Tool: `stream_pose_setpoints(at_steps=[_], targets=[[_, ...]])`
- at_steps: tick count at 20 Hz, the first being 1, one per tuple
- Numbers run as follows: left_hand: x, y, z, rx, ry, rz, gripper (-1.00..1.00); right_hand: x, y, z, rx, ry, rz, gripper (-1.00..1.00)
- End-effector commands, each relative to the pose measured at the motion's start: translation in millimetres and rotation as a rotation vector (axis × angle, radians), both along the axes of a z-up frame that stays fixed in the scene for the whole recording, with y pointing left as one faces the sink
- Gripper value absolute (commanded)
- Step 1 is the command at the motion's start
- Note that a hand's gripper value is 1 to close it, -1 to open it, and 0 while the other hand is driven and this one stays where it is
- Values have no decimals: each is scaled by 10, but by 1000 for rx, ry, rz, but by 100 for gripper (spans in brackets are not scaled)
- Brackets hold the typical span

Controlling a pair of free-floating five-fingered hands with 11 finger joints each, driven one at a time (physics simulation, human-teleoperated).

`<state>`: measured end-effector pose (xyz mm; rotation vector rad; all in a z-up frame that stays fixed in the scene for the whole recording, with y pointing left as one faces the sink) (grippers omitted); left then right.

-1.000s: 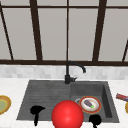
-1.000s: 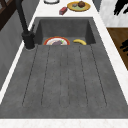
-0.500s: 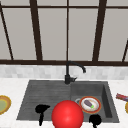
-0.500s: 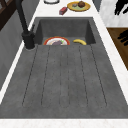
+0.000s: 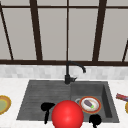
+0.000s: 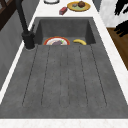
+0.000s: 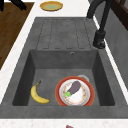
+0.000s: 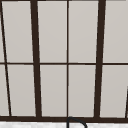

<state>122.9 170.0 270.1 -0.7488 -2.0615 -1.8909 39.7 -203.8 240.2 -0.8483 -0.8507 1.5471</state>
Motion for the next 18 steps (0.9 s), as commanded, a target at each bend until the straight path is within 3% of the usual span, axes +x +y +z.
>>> stream_pose_setpoints(at_steps=[1,6,9,11,15,18], targets=[[46,-153,30,8,-11,-76,-100,0,0,0,0,0,0,0],[73,-311,60,1,-12,-95,-100,0,0,0,0,0,0,0],[93,-343,49,17,-19,-113,-100,0,0,0,0,0,0,0],[192,-381,10,34,-20,-93,-100,0,0,0,0,0,0,0],[219,-445,12,21,-23,-115,-100,0,0,0,0,0,0,0],[241,-519,11,8,-14,-112,-100,0,0,0,0,0,0,0]])
